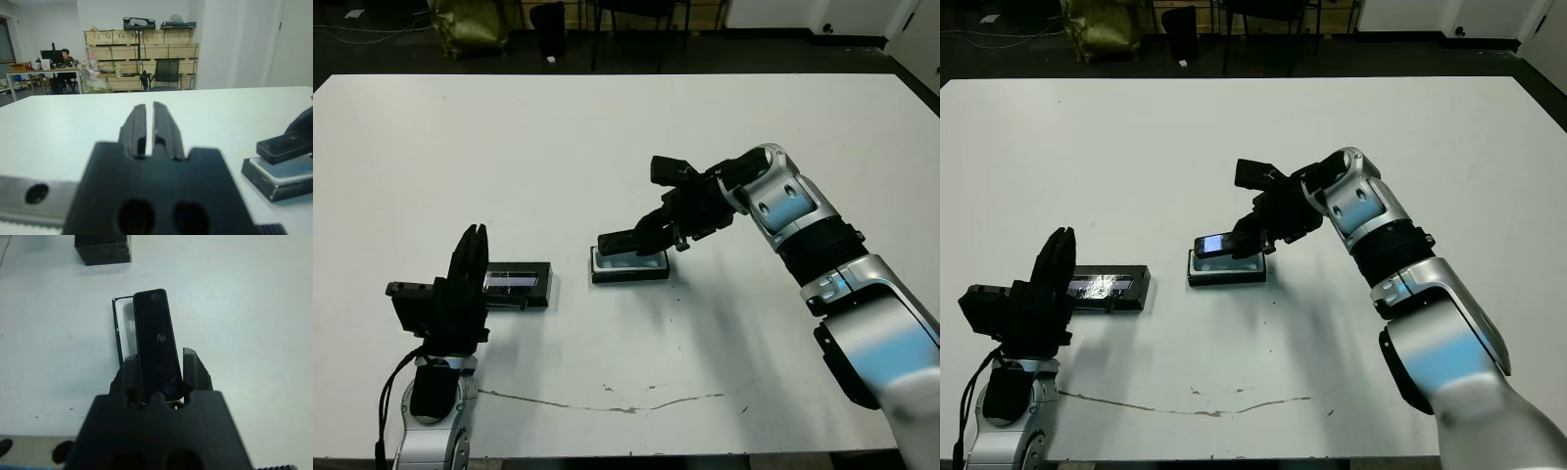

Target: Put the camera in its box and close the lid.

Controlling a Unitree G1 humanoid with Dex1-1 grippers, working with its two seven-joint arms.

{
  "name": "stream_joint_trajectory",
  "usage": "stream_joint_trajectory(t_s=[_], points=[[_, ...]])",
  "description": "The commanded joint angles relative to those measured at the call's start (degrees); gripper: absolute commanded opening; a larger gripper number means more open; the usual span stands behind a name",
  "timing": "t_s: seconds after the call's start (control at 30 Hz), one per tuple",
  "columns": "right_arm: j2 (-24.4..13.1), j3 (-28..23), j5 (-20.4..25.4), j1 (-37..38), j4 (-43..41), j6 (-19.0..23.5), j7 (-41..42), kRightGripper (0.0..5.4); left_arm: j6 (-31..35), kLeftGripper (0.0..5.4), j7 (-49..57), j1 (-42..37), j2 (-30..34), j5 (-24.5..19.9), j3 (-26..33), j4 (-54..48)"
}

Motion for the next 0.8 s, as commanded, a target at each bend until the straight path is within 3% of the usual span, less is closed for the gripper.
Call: stream_joint_trajectory(t_s=[0.03,0.4,0.7,0.8], points=[[-0.04,0.97,-0.85,-0.99,-0.96,0.97,0.37,0.60,0.73,0.00,0.26,1.10,-0.03,0.11,-0.03,0.31],[0.47,3.21,-2.20,-1.71,-0.73,3.76,0.80,0.60,1.13,0.00,0.52,1.18,-0.02,-0.07,-0.15,-0.12],[0.78,4.22,-2.37,-1.74,-0.37,1.59,1.65,0.60,3.34,0.00,1.57,1.56,-0.44,0.51,-0.56,-1.76],[0.93,4.20,-2.19,-1.53,0.66,-0.93,1.99,0.60,2.45,0.00,1.28,1.14,-0.44,0.19,-0.52,-0.76]])
